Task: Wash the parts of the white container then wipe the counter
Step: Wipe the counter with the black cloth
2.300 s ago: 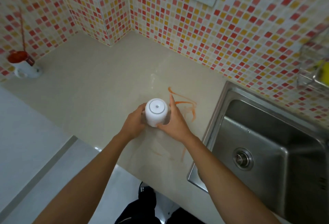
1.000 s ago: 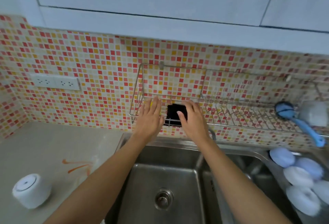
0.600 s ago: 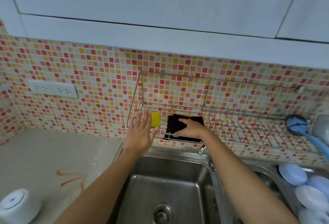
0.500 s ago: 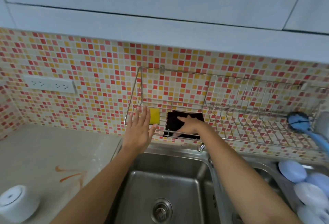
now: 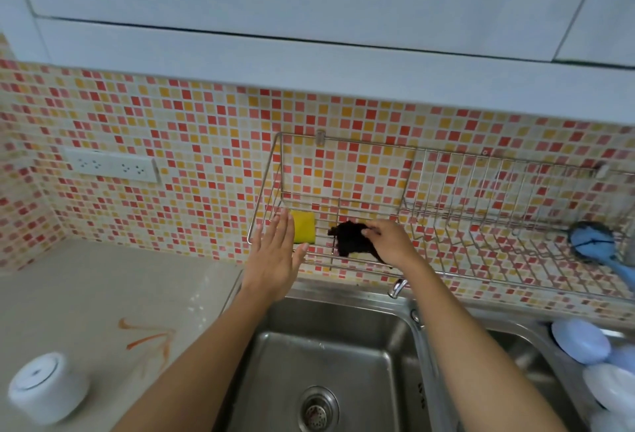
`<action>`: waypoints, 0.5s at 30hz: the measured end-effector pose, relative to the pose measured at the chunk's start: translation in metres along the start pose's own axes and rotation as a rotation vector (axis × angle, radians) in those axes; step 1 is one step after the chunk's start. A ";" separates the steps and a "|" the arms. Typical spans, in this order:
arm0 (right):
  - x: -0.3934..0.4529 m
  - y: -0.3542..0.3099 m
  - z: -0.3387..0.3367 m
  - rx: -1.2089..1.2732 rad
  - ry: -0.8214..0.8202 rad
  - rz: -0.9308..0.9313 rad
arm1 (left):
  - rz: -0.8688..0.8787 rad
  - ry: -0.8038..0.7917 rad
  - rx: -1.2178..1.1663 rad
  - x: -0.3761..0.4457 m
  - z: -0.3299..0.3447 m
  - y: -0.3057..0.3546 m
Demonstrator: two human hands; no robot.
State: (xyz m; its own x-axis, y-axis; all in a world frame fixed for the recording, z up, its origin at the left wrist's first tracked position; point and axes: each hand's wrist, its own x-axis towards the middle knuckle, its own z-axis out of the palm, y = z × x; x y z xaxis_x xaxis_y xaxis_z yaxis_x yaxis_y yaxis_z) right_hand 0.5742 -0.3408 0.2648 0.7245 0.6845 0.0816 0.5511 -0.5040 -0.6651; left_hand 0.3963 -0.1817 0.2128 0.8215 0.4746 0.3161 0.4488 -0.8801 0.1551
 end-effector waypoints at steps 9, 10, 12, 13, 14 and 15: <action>-0.030 -0.026 -0.021 1.362 0.010 0.465 | -0.013 -0.034 -0.099 -0.012 -0.012 -0.002; -0.036 -0.032 -0.018 1.334 -0.012 0.439 | -0.027 -0.018 -0.123 -0.017 -0.014 -0.002; -0.046 -0.049 -0.007 1.211 0.000 0.433 | -0.064 0.026 -0.143 -0.028 -0.021 -0.004; -0.051 -0.058 -0.001 1.181 0.005 0.432 | -0.080 0.050 -0.129 -0.033 -0.025 -0.006; -0.055 -0.065 0.007 1.189 0.004 0.436 | -0.093 0.071 -0.111 -0.039 -0.030 -0.010; -0.059 -0.072 0.013 1.219 -0.006 0.437 | -0.103 0.087 -0.099 -0.042 -0.035 -0.013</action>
State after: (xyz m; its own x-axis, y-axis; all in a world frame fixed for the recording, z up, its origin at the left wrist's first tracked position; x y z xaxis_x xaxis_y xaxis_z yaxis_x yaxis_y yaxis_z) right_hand 0.4861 -0.3378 0.2983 0.7438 0.5902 -0.3137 -0.4622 0.1151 -0.8793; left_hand 0.3437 -0.1912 0.2303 0.7373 0.5636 0.3724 0.4889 -0.8257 0.2815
